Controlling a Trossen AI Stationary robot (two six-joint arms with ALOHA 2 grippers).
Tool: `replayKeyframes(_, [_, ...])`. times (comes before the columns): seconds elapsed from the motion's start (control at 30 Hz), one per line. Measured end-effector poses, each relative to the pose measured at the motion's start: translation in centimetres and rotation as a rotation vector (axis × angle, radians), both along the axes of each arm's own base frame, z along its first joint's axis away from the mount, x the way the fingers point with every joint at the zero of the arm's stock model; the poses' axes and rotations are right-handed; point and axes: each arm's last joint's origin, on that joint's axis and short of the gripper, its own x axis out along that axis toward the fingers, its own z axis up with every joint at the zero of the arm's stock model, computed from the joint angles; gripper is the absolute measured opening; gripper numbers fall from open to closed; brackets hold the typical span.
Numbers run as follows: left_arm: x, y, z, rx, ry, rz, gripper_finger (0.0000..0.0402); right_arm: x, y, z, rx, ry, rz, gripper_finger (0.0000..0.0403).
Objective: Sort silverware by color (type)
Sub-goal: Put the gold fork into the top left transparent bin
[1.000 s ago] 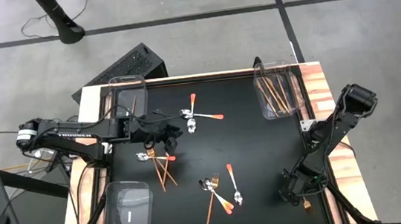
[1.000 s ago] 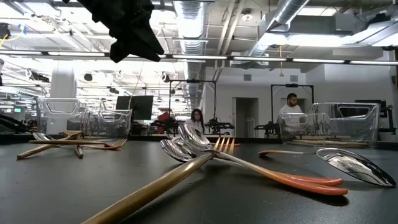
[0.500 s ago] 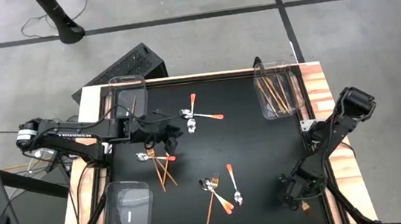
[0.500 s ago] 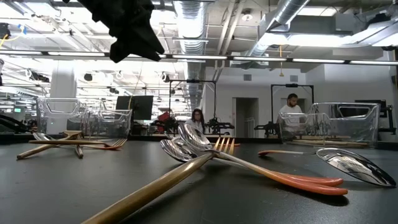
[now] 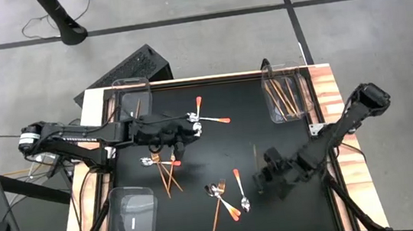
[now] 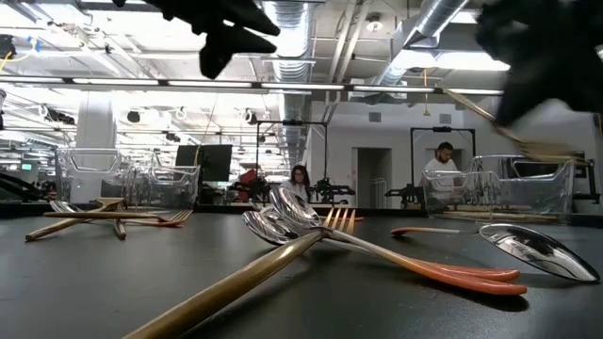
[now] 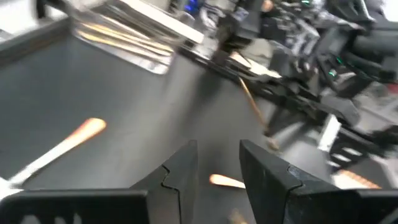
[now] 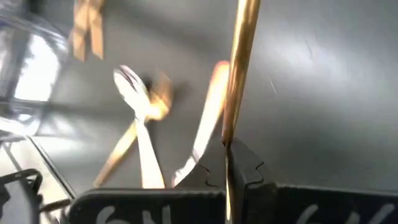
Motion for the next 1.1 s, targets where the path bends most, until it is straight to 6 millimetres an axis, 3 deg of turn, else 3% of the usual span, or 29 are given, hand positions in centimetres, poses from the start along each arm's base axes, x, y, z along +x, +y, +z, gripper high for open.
replayKeyframes(0.2, [2.8,-0.5,-1.8,-0.114,-0.045,-0.124,0.0161,3.3,-3.4,2.9,-0.247,-0.096,0.049,0.0006])
replayKeyframes(0.43, [5.2,-1.1,-2.4,-0.095,-0.201,-0.151,0.0207,6.0,-6.0,5.8,-0.44,-0.224,0.169,0.0005])
replayKeyframes(1.1, [5.7,2.0,-1.4,0.021,-0.359,-0.094,0.0208,7.5,-8.1,7.1,-0.551,-0.309,0.323,0.0005])
